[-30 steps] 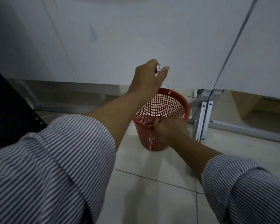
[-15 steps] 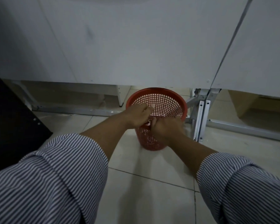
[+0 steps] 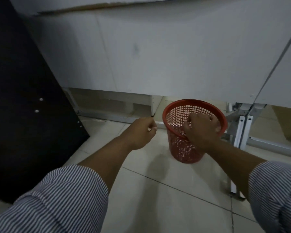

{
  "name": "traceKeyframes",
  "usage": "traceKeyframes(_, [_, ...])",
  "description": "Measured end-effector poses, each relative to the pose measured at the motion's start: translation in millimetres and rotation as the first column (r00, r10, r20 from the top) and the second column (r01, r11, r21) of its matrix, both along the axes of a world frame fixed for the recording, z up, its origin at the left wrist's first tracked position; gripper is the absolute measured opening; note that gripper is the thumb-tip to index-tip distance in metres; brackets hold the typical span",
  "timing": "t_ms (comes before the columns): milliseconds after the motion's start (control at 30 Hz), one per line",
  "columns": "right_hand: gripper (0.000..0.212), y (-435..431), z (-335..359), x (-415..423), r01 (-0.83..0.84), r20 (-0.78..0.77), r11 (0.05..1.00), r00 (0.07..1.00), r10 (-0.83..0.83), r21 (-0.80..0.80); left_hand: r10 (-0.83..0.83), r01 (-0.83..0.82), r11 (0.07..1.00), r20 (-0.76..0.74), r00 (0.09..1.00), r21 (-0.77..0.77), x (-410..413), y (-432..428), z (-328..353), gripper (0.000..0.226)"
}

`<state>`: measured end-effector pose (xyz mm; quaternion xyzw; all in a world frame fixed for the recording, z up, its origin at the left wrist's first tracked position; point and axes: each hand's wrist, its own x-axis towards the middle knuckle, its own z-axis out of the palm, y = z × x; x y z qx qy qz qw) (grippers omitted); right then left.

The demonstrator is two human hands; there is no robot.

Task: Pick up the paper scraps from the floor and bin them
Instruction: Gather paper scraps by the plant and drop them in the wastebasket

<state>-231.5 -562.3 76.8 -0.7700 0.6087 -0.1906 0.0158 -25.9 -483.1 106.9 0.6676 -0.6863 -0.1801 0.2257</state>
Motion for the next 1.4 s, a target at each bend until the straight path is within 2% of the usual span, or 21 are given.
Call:
traceKeyframes(133, [0.025, 15, 15, 40, -0.227, 0.028, 0.966, 0.972, 0.232, -0.124, 0.118, -0.117, 0.993, -0.047, 0.992, 0.011, 29, 29, -7, 0.016])
traceKeyframes(367, [0.024, 55, 5, 114, -0.504, -0.037, 0.857, 0.864, 0.503, -0.108, 0.275, -0.274, 0.961, -0.095, 0.957, 0.024, 77, 87, -22, 0.013])
traceKeyframes(467, [0.023, 70, -1, 138, -0.588, -0.004, 0.809, 0.809, 0.588, -0.025, 0.33, -0.331, 0.944, -0.131, 0.935, 0.016, 100, 119, -31, 0.012])
traceKeyframes(567, [0.026, 83, -11, 160, -0.654, 0.042, 0.737, 0.752, 0.658, 0.172, 0.382, -0.384, 0.923, -0.174, 0.908, 0.02, 118, 153, -43, 0.011])
traceKeyframes(667, [0.029, 100, -24, 186, -0.676, 0.021, 0.616, 0.681, 0.732, 0.404, 0.446, -0.443, 0.894, -0.194, 0.874, 0.062, 131, 192, -64, 0.01])
traceKeyframes(767, [0.036, 131, -45, 229, -0.642, -0.056, 0.471, 0.555, 0.83, 0.605, 0.522, -0.516, 0.852, -0.219, 0.824, 0.092, 146, 242, -96, 0.01])
traceKeyframes(867, [0.041, 162, -65, 264, -0.583, -0.1, 0.368, 0.439, 0.893, 0.724, 0.569, -0.565, 0.821, -0.21, 0.795, 0.088, 152, 287, -132, 0.01])
traceKeyframes(967, [0.039, 194, -91, 296, -0.577, -0.086, 0.294, 0.36, 0.929, 0.762, 0.618, -0.61, 0.785, -0.063, 0.784, 0.108, 161, 327, -167, 0.012])
traceKeyframes(1100, [0.036, 234, -129, 329, -0.605, -0.038, 0.2, 0.269, 0.962, 0.771, 0.693, -0.7, 0.705, 0.105, 0.714, 0.11, 174, 363, -195, 0.027])
traceKeyframes(1167, [0.042, 249, -151, 340, -0.618, 0.0, 0.168, 0.263, 0.965, 0.768, 0.728, -0.741, 0.656, 0.143, 0.671, 0.141, 176, 377, -208, 0.046])
traceKeyframes(1233, [0.05, 259, -169, 344, -0.622, 0.039, 0.163, 0.299, 0.954, 0.766, 0.739, -0.759, 0.617, 0.176, 0.65, 0.208, 178, 386, -221, 0.063])
traceKeyframes(1300, [0.062, 267, -184, 346, -0.619, 0.05, 0.166, 0.316, 0.947, 0.767, 0.732, -0.752, 0.609, 0.188, 0.655, 0.252, 181, 391, -232, 0.067])
traceKeyframes(1400, [0.082, 269, -192, 351, -0.614, 0.032, 0.162, 0.293, 0.956, 0.773, 0.679, -0.714, 0.662, 0.22, 0.7, 0.227, 184, 388, -240, 0.063])
